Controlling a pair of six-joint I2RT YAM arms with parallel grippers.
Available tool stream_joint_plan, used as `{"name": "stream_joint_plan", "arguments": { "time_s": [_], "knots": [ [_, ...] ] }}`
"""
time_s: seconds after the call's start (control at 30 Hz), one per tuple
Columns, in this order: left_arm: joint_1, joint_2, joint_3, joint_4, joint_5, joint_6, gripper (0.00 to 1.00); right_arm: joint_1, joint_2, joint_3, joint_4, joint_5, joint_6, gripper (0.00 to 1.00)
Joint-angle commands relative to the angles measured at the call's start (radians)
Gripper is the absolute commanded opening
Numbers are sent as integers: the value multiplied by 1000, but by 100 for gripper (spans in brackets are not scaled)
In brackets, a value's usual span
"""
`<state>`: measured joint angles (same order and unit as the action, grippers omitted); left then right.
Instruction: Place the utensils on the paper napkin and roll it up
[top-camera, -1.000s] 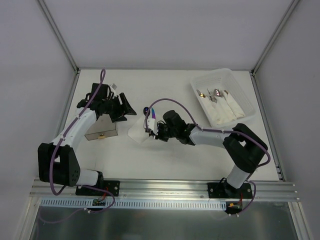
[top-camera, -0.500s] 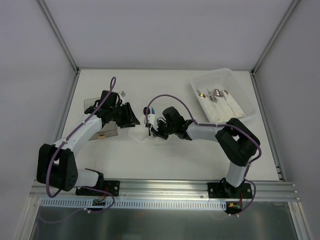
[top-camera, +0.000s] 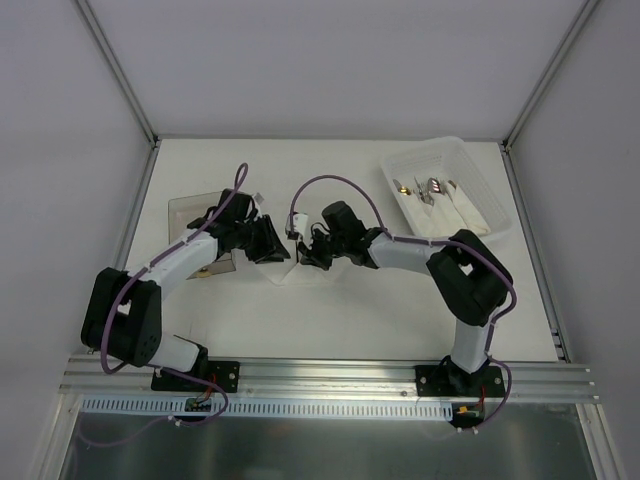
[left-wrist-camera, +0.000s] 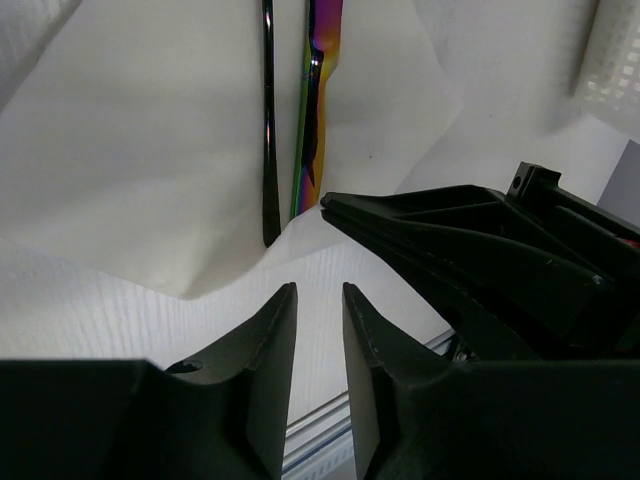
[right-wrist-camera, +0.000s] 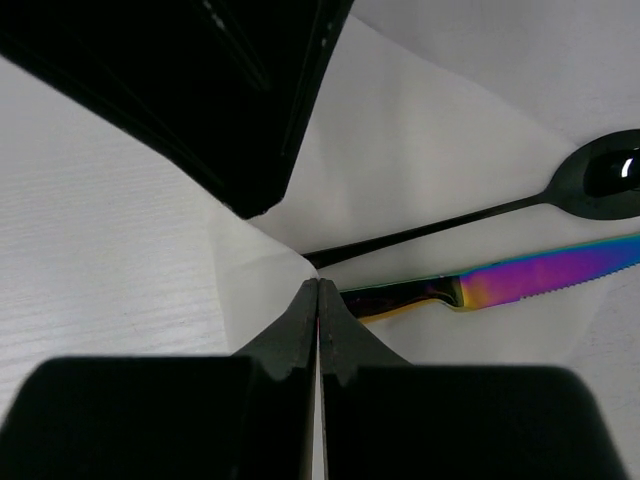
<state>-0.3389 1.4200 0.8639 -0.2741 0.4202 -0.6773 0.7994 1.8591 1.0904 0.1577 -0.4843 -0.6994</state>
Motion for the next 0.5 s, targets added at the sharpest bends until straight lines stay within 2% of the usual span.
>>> {"name": "stream_joint_plan", "arguments": {
  "time_s": [0.0, 0.23, 0.47],
  "knots": [
    [-18, 34, -14, 56, 31, -39, 24, -5, 14, 39, -27, -34, 15, 0],
    [-32, 76, -31, 101, 57, -68, 12, -19, 35, 49, -44, -31, 32, 0],
    [-66, 120, -25, 122, 60, -76, 11, -37, 51, 71, -47, -31, 63, 1]
  ]
}}
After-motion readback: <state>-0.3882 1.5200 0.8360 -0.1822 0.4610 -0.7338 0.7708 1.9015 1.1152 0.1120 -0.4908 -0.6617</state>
